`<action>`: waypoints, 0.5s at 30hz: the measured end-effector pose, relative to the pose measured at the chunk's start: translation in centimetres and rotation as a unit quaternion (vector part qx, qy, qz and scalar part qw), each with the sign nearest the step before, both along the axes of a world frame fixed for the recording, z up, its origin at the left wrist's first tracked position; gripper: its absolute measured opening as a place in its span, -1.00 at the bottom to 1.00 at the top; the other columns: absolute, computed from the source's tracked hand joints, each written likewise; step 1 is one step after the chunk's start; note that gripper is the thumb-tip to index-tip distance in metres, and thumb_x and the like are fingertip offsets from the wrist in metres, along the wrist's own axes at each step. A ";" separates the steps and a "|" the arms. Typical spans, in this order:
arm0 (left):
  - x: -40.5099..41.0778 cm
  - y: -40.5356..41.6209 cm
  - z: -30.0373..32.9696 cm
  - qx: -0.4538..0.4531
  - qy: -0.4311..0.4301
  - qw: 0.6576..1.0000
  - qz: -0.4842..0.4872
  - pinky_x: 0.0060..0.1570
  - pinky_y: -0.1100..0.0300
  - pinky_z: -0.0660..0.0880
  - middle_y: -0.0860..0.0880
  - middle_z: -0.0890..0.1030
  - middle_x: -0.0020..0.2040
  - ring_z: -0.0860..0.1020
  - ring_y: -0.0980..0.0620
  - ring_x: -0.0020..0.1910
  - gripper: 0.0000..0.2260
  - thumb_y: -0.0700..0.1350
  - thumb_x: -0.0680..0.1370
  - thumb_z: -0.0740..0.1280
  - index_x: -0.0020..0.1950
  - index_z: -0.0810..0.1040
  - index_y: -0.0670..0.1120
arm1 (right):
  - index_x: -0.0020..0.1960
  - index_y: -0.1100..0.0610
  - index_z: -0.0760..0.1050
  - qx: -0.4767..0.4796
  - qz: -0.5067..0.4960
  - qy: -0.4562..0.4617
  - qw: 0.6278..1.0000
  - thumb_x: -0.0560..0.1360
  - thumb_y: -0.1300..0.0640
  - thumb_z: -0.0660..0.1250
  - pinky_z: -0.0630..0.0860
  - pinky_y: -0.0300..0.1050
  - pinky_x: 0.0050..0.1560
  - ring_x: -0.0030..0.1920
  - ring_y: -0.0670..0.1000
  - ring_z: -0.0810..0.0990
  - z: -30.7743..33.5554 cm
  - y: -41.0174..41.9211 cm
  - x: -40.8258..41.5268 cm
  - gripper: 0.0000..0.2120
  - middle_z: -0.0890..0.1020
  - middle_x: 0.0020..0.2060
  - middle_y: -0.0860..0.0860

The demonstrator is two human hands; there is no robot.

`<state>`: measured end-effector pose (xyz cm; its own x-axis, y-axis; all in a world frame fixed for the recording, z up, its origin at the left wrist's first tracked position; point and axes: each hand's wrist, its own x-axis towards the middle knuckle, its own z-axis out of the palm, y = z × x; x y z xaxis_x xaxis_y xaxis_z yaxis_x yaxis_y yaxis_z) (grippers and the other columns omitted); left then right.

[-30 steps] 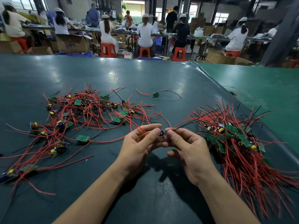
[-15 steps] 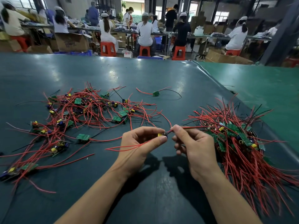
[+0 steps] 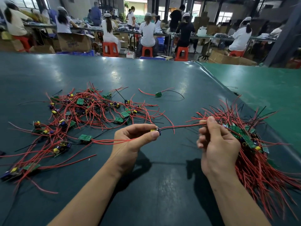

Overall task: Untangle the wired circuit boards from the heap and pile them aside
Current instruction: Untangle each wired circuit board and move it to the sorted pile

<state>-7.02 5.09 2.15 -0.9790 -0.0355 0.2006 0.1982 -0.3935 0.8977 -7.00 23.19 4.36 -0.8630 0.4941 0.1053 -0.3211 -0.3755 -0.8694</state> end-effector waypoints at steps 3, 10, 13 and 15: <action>-0.2 0.0 0.0 0.031 -0.005 0.999 -0.011 -0.15 0.27 0.56 -0.07 0.71 -0.24 0.66 0.05 -0.22 -0.79 -0.23 0.20 0.57 -0.19 0.74 -0.09 | -0.24 0.19 0.60 0.004 -0.019 0.020 1.000 0.59 0.14 0.33 0.30 -0.28 -0.58 -0.55 -0.10 0.39 -0.1 -0.1 0.1 -0.75 0.54 -0.48 -0.02; -0.9 -0.5 0.5 0.169 -0.042 0.983 0.055 -0.20 0.31 0.58 -0.06 0.68 -0.28 0.63 0.09 -0.31 -0.87 -0.31 0.31 0.41 -0.23 0.71 -0.14 | -0.24 0.17 0.53 -0.033 -0.085 0.035 0.995 0.62 0.12 0.29 0.27 -0.29 -0.57 -0.55 -0.10 0.38 0.1 0.7 -0.1 -0.73 0.50 -0.51 -0.06; -1.1 -0.9 0.8 0.191 -0.055 0.977 0.081 -0.33 0.31 0.55 -0.04 0.63 -0.32 0.57 0.10 -0.37 -0.92 -0.20 0.37 0.40 -0.16 0.60 -0.12 | -0.26 0.13 0.56 0.043 -0.059 0.048 0.996 0.61 0.12 0.29 0.28 -0.29 -0.59 -0.58 -0.10 0.38 -0.2 0.1 0.3 -0.72 0.48 -0.52 -0.06; -1.0 -0.2 0.8 0.173 -0.072 0.979 0.076 -0.42 0.29 0.47 -0.03 0.57 -0.35 0.51 0.09 -0.42 -0.85 -0.09 0.37 0.41 -0.13 0.57 -0.13 | -0.27 0.12 0.58 0.087 -0.040 0.065 0.993 0.61 0.12 0.30 0.29 -0.30 -0.60 -0.59 -0.10 0.39 -0.5 -0.7 0.8 -0.72 0.49 -0.52 -0.05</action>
<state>-8.00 4.87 2.96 -0.9743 -0.2251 0.0117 0.1602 -0.6549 0.7385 -6.23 22.46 3.84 -0.7950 0.5253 0.3035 -0.4579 -0.1915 -0.8681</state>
